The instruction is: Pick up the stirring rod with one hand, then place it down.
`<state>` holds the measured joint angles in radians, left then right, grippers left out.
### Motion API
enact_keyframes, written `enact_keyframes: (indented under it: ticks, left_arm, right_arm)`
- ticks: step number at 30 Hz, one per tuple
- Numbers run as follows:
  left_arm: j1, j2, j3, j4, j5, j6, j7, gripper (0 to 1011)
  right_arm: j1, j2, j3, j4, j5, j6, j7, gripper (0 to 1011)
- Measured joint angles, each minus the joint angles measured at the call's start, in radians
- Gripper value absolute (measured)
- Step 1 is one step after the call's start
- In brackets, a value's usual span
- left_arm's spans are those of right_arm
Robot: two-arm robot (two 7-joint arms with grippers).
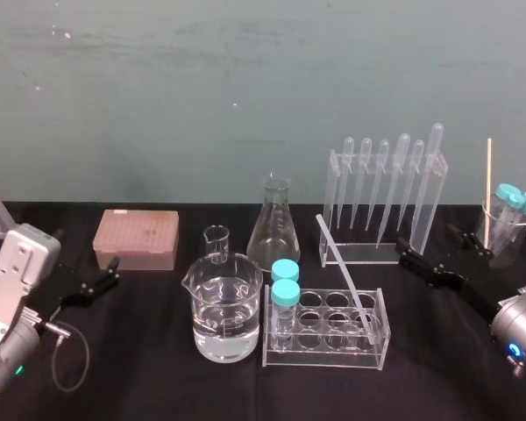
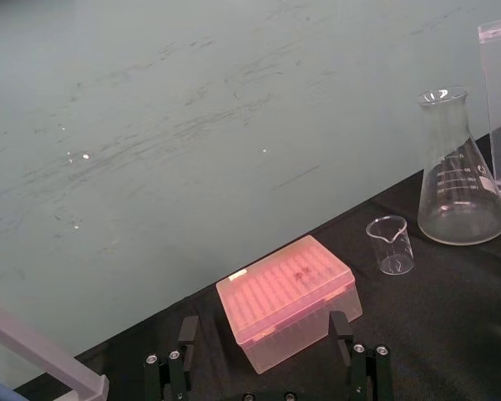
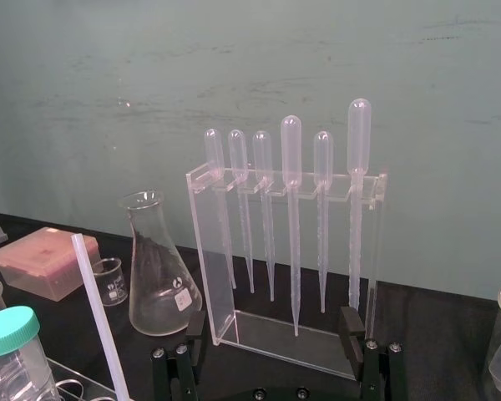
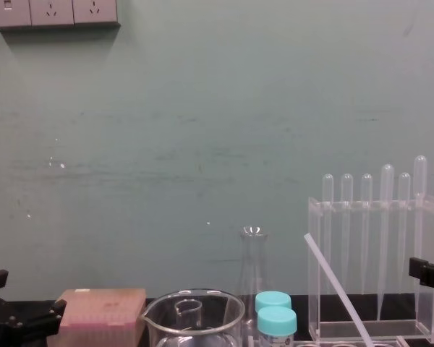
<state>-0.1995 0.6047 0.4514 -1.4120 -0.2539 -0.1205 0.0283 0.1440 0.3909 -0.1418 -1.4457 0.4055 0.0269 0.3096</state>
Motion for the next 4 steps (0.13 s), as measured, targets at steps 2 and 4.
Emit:
enact_keyframes:
  ticks: [2,4]
  left_arm:
    - [0.0,0.0,0.0,0.0,0.0,0.0,0.0,1000]
    - [0.0,0.0,0.0,0.0,0.0,0.0,0.0,1000]
  right_arm:
    - [0.0,0.0,0.0,0.0,0.0,0.0,0.0,1004]
    - [0.0,0.0,0.0,0.0,0.0,0.0,0.0,1004]
